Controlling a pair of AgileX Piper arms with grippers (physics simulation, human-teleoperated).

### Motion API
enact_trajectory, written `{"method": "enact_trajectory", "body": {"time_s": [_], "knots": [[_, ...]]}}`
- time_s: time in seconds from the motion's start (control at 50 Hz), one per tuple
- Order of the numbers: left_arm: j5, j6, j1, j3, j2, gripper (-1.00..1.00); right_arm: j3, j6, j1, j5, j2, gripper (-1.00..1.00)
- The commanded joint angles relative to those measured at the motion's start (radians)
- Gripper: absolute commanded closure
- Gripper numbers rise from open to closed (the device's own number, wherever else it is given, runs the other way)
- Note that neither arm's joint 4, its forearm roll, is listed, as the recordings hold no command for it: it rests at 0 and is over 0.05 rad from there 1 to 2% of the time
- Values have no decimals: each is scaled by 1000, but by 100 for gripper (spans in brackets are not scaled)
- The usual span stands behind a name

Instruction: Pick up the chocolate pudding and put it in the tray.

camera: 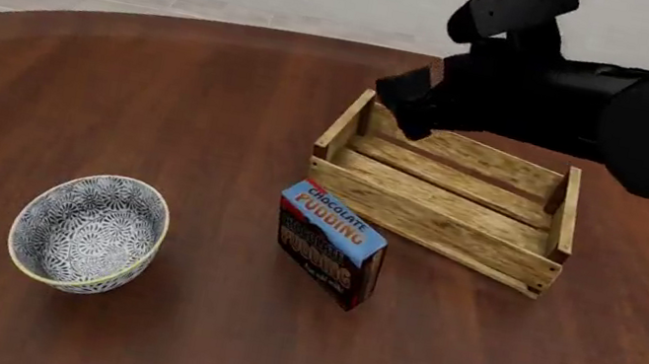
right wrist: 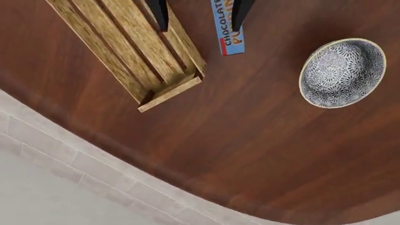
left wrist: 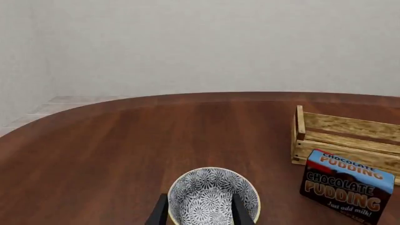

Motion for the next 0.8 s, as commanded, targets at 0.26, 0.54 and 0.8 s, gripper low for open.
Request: {"method": "enact_trajectory", "body": {"time_s": [0.26,0.54,0.8], "knots": [[0,0,0,0,0,-100,-24,-18,79,32,67,-100],[0,0,0,0,0,-100,-10,-16,103,46,90,-100],[0,0,0,0,0,-100,5,-37,90,52,103,-100]]}}
